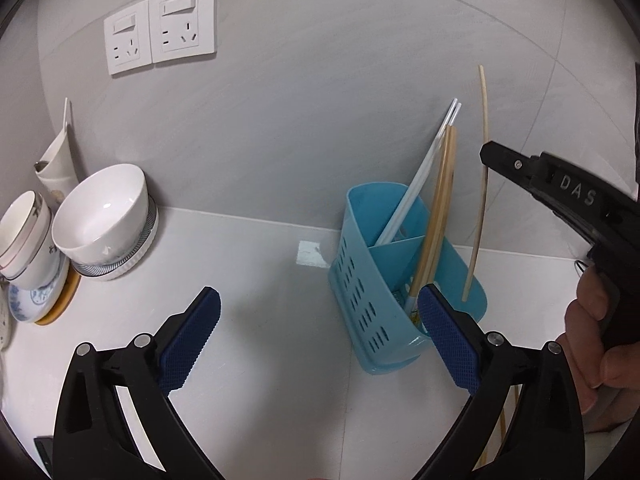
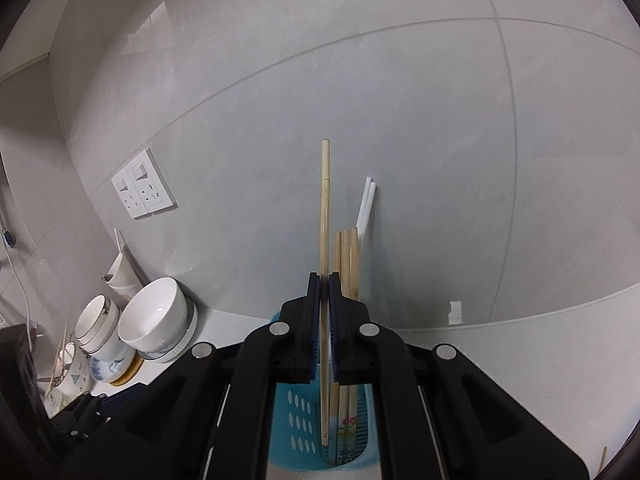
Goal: Organize utensils
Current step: 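Lower the right tool's chopstick into the holder, then open the right tool and move both open tools back to the chopstick row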
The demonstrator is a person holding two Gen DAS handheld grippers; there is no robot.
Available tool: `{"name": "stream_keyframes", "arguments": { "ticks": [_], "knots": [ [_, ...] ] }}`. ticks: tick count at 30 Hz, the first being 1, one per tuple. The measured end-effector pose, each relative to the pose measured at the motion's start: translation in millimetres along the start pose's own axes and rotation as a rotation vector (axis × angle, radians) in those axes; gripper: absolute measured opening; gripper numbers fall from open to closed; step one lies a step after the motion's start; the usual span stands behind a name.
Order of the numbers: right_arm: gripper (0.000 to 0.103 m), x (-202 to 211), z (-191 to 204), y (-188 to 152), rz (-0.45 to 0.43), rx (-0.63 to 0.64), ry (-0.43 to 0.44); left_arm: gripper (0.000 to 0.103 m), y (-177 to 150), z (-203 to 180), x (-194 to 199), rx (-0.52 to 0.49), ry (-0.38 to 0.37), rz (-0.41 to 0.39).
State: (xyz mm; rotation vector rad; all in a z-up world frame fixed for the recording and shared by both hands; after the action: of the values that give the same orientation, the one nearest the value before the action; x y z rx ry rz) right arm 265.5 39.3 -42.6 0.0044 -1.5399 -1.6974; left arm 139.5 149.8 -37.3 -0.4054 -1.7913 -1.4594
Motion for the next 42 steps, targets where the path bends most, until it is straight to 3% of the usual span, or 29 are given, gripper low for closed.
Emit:
{"name": "stream_keyframes", "arguments": {
  "ticks": [11, 23, 24, 26, 29, 35, 37, 42],
  "knots": [
    [0.004, -18, 0, -31, 0.076, 0.039, -0.036, 0.097, -2, 7, -5, 0.022, 0.007, 0.000],
    [0.007, -18, 5, -40, 0.157, 0.085, -0.068, 0.097, -1, 10, -7, 0.034, 0.033, 0.004],
    [0.012, -17, 6, -39, 0.166, 0.095, -0.076, 0.097, 0, 9, -6, 0.035, 0.034, 0.001],
    [0.034, -12, 7, -38, 0.169, 0.106, -0.082, 0.097, 0, 9, -4, 0.032, 0.036, -0.002],
    [0.054, 1, 3, -34, 0.159, 0.094, -0.097, 0.097, 2, 10, 0, 0.045, 0.037, 0.001],
    [0.087, 29, -12, -30, 0.155, 0.078, -0.132, 0.097, 1, 4, 10, 0.040, 0.021, 0.002],
    [0.095, 41, -20, -30, 0.160, 0.060, -0.134, 0.097, -1, -3, 14, 0.026, 0.017, 0.007],
    [0.095, 66, -44, -35, 0.190, 0.010, -0.186, 0.097, -11, -23, 21, -0.002, -0.007, 0.026]
  ]
}}
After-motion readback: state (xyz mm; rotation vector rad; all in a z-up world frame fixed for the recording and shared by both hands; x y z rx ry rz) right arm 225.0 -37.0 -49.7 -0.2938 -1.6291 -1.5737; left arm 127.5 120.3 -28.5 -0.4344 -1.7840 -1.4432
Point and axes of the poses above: each gripper's, at about its wrist camera, not at the fingertips, and x roughly against the way its jaws point, z to its left, y to its top, the point moved 1 cm from there along -x, roughly the way its jaws point, and after that the axes turned 3 degrees about y, right-handed, at the moved point
